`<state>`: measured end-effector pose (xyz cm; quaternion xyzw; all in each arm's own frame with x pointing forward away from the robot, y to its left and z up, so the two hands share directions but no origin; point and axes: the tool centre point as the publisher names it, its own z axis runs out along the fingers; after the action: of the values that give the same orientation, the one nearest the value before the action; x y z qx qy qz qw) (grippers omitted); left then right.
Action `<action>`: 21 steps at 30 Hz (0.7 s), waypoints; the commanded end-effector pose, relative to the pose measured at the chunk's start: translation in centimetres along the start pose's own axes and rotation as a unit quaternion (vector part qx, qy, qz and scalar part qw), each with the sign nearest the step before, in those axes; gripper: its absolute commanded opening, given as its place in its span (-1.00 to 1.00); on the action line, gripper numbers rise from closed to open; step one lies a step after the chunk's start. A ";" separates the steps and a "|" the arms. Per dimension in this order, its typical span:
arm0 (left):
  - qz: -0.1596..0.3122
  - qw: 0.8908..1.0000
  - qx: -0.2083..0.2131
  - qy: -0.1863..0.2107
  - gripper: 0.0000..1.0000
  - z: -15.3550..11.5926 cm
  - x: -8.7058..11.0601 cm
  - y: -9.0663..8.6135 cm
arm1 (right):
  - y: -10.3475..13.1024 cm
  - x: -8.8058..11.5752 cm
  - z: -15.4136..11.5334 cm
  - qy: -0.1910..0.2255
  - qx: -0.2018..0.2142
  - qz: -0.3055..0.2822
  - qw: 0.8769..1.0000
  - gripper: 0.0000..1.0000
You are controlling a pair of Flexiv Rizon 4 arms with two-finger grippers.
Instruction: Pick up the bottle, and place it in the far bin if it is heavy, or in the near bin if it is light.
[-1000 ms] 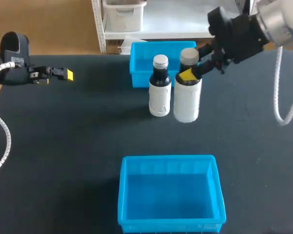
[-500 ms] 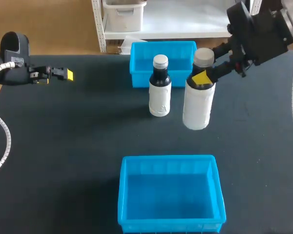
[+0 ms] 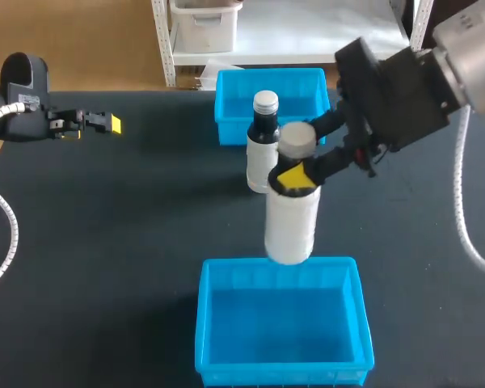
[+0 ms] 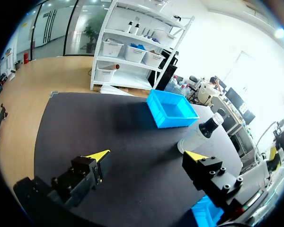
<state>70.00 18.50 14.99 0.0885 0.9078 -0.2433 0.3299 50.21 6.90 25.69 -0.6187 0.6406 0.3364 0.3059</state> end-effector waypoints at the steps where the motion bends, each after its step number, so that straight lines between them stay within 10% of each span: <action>1: 0.000 1.000 0.000 0.000 1.00 0.0 0.0 0.0 | 1.0 -0.4 1.2 0.003 -0.003 -0.002 1.000 -1.00; 21: 0.000 1.000 0.000 0.000 1.00 0.0 0.0 0.0 | 3.4 0.4 6.2 -0.014 -0.081 -0.013 0.997 -1.00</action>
<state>70.00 18.49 14.99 0.0885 0.9078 -0.2433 0.3299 46.08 10.90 22.57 -0.6426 0.6052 0.3831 0.2721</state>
